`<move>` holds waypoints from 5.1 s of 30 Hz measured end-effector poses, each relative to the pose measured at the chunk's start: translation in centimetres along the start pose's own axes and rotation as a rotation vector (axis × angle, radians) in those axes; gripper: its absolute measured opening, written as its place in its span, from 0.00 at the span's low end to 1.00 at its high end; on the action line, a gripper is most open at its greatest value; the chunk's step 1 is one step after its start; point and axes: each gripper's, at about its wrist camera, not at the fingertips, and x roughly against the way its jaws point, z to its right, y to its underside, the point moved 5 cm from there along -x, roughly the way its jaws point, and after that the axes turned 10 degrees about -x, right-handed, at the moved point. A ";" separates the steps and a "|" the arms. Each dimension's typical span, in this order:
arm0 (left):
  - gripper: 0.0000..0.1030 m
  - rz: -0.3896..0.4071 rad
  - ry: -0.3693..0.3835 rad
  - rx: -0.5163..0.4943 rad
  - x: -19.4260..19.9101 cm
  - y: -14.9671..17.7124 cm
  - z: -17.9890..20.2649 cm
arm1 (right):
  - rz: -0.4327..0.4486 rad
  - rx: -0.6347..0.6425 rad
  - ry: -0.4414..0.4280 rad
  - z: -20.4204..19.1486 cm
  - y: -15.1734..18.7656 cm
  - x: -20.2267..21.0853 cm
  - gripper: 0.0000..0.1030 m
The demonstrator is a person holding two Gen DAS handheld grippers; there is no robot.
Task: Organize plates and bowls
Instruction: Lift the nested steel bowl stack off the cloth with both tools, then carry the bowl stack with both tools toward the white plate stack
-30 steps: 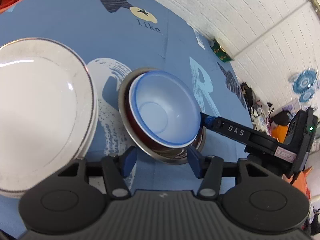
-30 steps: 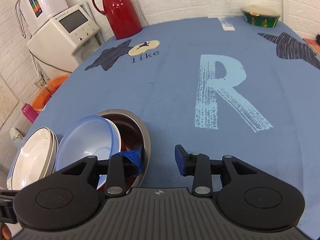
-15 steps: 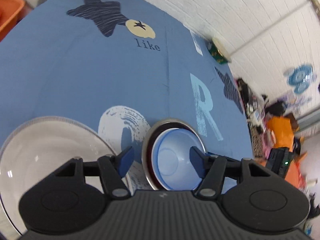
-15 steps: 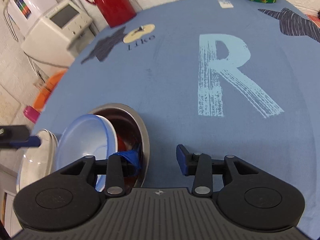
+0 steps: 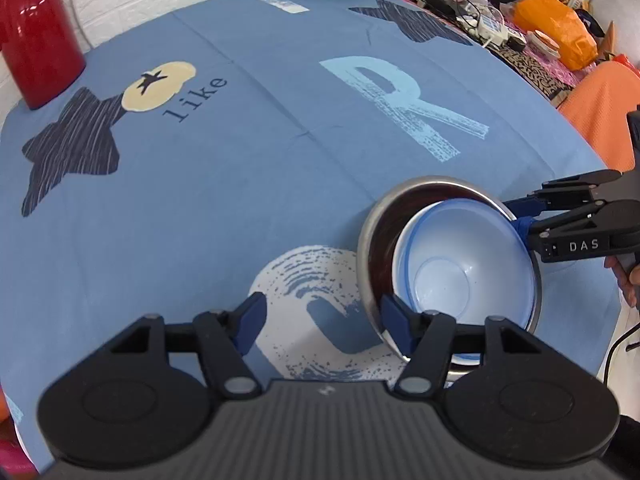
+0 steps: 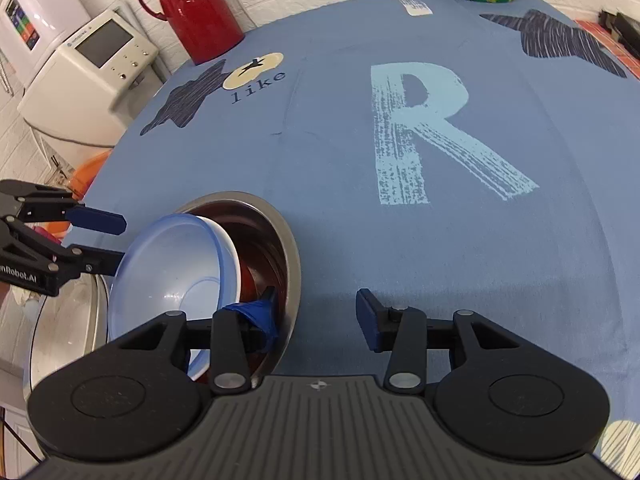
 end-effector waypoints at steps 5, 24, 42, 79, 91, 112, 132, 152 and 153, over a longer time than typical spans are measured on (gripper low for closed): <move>0.62 0.002 0.013 -0.024 -1.0 -0.2 0.4 | 0.008 -0.040 0.008 0.2 -0.2 -0.1 0.27; 0.64 0.013 0.140 0.046 -2.2 0.8 -0.7 | 0.046 -0.284 0.133 0.0 2.4 2.0 0.30; 0.00 0.050 0.230 0.105 -1.5 0.8 0.5 | 0.055 -0.409 -0.005 0.0 2.4 0.7 0.13; 0.51 0.023 0.249 0.107 -2.9 0.4 0.4 | 0.080 -0.261 -0.019 -2.6 10.2 6.5 0.24; 0.55 0.020 0.243 0.165 -3.1 0.6 -0.2 | 0.128 -0.205 0.098 -0.1 6.1 4.3 0.25; 0.62 -0.092 0.269 0.002 -3.4 1.1 1.1 | 0.097 -0.184 -0.012 -3.5 14.0 10.0 0.29; 0.62 -0.061 0.206 0.099 -4.2 -0.9 0.4 | 0.133 -0.138 0.101 -1.1 7.8 4.2 0.29; 0.63 -0.038 0.202 0.109 -4.1 -0.7 0.6 | 0.058 -0.174 0.183 0.9 2.1 4.4 0.32; 0.63 -0.036 0.201 0.111 -4.1 -0.6 0.6 | 0.056 -0.185 0.185 1.0 2.0 4.1 0.33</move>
